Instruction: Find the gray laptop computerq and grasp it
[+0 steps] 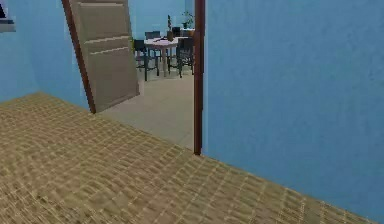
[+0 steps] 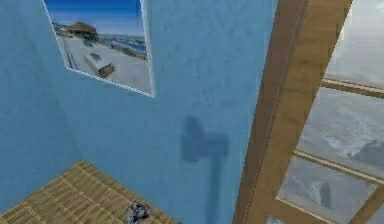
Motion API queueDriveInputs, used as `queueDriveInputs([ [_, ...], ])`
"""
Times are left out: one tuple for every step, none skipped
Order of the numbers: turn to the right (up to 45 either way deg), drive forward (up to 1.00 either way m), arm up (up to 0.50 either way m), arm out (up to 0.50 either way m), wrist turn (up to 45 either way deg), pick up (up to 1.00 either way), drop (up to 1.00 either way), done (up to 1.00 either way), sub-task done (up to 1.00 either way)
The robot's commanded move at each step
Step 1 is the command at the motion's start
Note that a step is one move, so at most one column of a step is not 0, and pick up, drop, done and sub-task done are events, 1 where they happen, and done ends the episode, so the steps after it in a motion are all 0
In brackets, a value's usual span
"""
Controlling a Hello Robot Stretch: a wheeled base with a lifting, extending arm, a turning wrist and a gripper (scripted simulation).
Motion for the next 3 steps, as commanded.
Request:
queueDriveInputs([
  [-42.0, 0.00, 0.00, 0.00, 0.0, 0.00, 0.00, 0.00, 0.00],
  [0.0, 0.65, 0.00, 0.00, 0.0, 0.00, 0.00, 0.00, 0.00],
  [-15.0, 0.00, 0.00, 0.00, 0.0, 0.00, 0.00, 0.00, 0.00],
])
